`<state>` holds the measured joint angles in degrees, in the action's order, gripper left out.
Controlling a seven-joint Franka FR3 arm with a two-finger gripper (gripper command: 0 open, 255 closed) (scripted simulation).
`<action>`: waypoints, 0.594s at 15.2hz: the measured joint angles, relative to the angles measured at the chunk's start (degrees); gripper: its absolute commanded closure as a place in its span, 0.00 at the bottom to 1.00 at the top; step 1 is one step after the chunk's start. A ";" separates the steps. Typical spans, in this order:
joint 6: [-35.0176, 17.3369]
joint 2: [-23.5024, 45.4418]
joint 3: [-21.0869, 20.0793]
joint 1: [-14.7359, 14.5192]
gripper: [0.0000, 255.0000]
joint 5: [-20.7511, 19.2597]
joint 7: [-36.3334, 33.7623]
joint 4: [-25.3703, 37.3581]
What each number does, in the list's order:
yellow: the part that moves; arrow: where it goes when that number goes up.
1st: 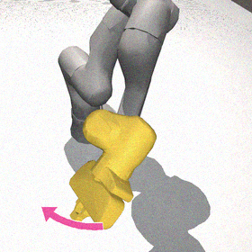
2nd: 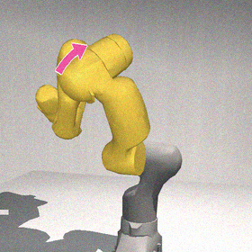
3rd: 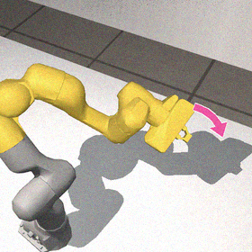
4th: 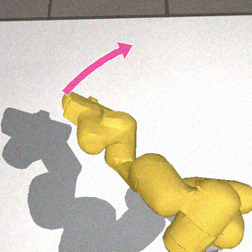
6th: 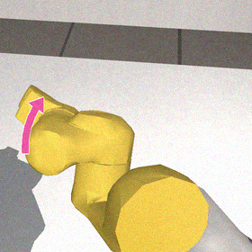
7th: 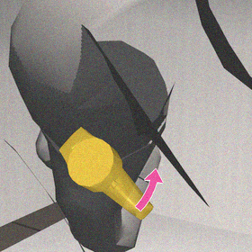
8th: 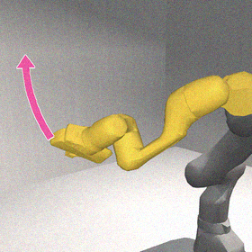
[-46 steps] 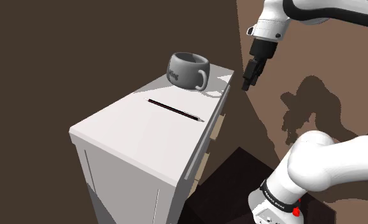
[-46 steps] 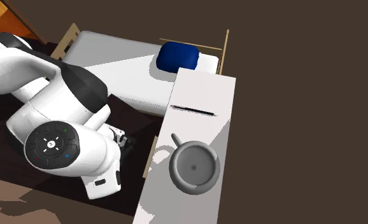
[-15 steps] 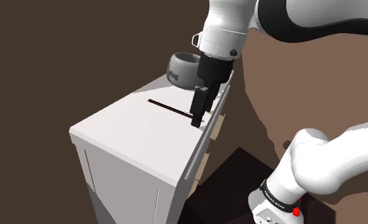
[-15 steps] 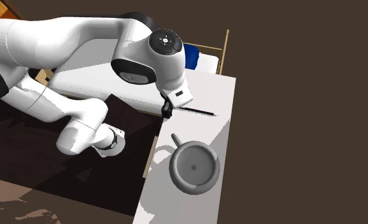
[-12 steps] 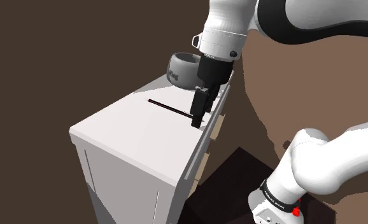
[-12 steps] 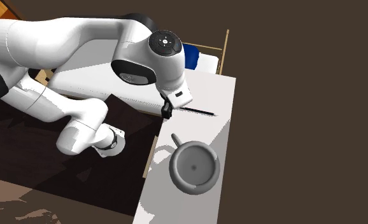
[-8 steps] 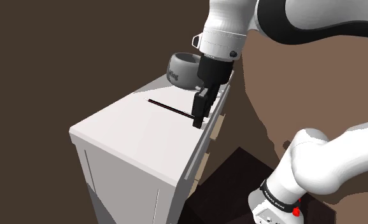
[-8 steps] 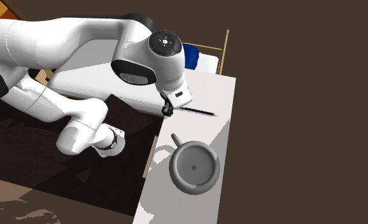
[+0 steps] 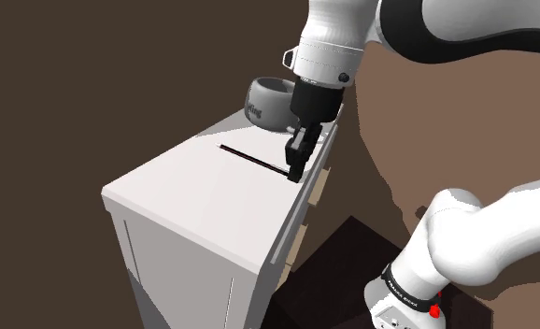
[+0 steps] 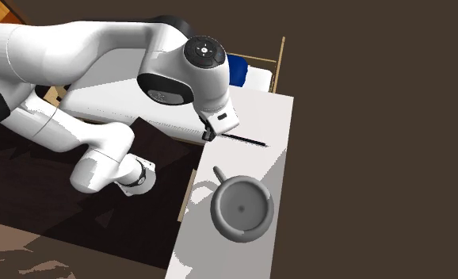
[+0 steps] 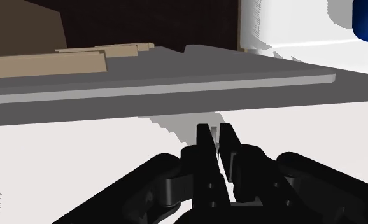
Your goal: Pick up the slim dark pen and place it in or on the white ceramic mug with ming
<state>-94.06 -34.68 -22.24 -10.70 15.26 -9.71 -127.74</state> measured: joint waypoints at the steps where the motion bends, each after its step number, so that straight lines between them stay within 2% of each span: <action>1: -0.02 0.02 0.06 -0.02 1.00 0.02 0.09 -0.03; 9: 4.79 1.31 0.69 0.34 1.00 -0.64 -0.40 5.80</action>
<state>-89.28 -33.37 -21.55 -10.37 14.63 -10.11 -121.94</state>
